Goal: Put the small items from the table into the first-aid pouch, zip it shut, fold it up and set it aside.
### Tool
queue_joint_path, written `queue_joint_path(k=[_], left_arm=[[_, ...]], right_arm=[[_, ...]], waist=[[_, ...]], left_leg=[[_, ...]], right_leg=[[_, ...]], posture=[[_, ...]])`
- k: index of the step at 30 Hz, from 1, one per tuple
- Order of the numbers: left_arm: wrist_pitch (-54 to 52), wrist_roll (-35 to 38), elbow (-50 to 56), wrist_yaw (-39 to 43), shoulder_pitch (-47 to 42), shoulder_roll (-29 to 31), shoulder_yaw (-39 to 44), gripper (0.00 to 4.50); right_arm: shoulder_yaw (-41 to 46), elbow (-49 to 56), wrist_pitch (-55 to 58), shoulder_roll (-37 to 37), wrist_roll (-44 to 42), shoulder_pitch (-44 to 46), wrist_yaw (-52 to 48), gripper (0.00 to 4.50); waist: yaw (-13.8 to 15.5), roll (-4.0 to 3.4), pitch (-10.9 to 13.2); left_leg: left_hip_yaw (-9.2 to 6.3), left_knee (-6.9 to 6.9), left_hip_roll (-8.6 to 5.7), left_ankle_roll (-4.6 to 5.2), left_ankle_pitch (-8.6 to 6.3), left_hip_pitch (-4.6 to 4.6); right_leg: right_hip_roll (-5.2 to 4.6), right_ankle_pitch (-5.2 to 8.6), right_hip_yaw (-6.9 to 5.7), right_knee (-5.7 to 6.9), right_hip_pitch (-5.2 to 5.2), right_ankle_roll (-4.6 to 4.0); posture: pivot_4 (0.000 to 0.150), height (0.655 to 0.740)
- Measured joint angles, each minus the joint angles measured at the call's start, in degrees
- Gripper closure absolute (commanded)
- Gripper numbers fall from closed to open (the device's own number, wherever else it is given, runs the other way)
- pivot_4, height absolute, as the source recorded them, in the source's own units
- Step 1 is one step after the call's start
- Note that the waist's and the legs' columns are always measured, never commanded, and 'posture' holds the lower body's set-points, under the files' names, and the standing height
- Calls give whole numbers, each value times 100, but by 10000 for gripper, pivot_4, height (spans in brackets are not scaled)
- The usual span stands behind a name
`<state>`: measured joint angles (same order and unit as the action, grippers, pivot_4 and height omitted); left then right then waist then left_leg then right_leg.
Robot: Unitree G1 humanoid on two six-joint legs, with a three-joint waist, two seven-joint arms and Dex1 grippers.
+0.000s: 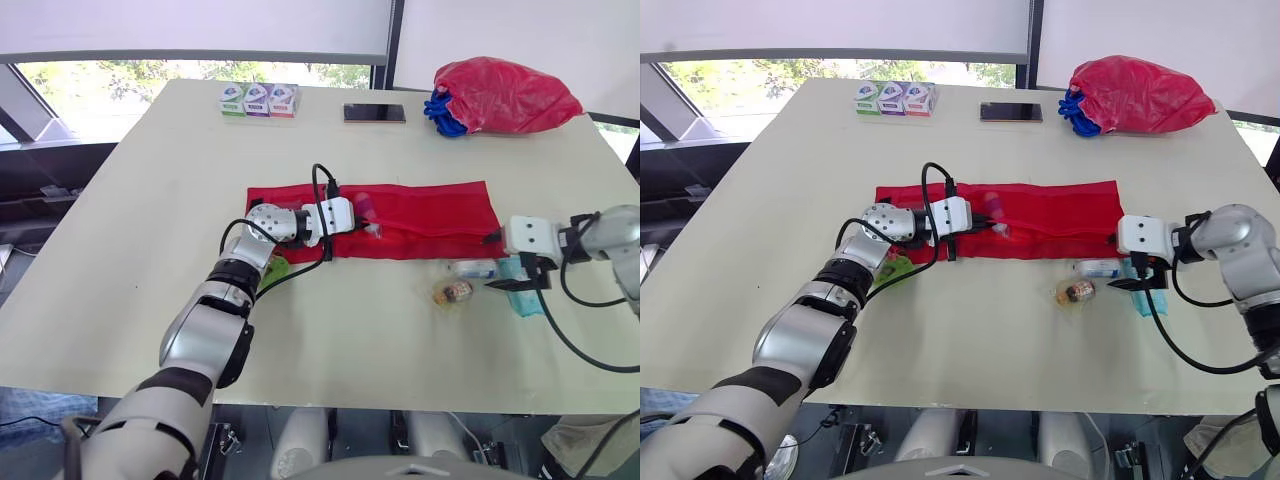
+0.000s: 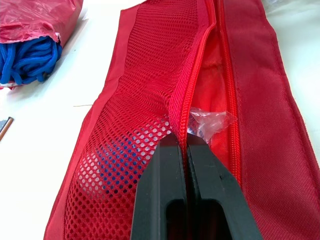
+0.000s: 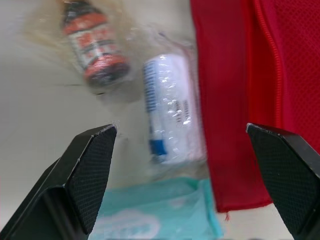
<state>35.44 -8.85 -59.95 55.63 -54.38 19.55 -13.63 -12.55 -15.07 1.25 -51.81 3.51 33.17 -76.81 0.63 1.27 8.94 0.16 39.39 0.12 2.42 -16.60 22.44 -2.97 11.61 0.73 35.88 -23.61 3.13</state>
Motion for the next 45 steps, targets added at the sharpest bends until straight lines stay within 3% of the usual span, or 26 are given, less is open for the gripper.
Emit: queue_joint_path(k=[1, 2, 4, 8, 10, 17, 26, 35, 45], left_arm=[[0, 0, 0, -11, 0, -18, 0, 45000], [0, 0, 0, -18, 0, -18, 0, 45000], [0, 0, 0, -21, 0, -18, 0, 45000], [0, 0, 0, -39, 0, -21, 0, 45000], [0, 0, 0, -43, 0, -22, 0, 45000], [1, 5, 0, -44, 0, -66, 6, 45000], [21, 57, 186, 7, 51, -315, 7, 45000], [-3, 126, 577, 49, 300, -427, -13, 45000], [-96, 128, 1113, 97, 581, -558, -123, 45000]], right_arm=[[-109, -6, -21, 4, 106, 26, -10, 8364], [-221, -39, -45, 2, 245, 40, -14, 15515], [-241, -85, -60, 1, 303, 40, -10, 21750], [-248, -108, 18, -3, 358, 44, 28, 39657], [-245, -38, 105, -6, 339, 52, 23, 44497], [175, 1186, 2374, 47, -350, 48, 15, 44894], [-124, 3183, 5883, 764, -796, 44, 1238, 44894], [-459, 3241, 8148, 1549, -975, 515, 2640, 44894], [-309, 2424, 8686, 1982, -1291, 1191, 3478, 44894]], waist=[[18, 0, 0], [23, 0, 0], [20, 0, 0], [12, 0, 0], [12, 0, 0], [15, -1, 0], [23, -3, -1], [6, -4, -2], [4, -6, -3]], left_leg=[[-1, 0, 0, 1, 0, 1], [-2, 0, -1, 0, 0, 5], [1, 1, -2, 0, 0, 5], [-1, 0, -1, 0, 0, 2], [-2, 1, -1, 1, 0, 1], [-9, 1, 2, 2, -1, 4], [-27, 3, 3, 2, -1, 18], [-31, 3, -2, 2, -1, 18], [-34, 1, -5, 3, -2, 20]], right_leg=[[0, 0, -2, -1, 0, 0], [-1, 0, -4, -3, 0, 0], [-2, 0, -2, -3, 0, 0], [0, 0, -3, -1, 0, 0], [0, 0, -3, 1, 0, 0], [-2, -1, -7, 1, 0, -1], [-12, -1, -24, 0, -3, -2], [-11, -1, -27, 4, -5, -2], [-8, -1, -32, 2, -5, -2]], posture=[[1500, 7400], [1500, 7400], [1500, 7400], [1500, 7400], [1500, 7400], [1500, 7400], [1500, 7400], [1500, 7400], [1500, 7400]])
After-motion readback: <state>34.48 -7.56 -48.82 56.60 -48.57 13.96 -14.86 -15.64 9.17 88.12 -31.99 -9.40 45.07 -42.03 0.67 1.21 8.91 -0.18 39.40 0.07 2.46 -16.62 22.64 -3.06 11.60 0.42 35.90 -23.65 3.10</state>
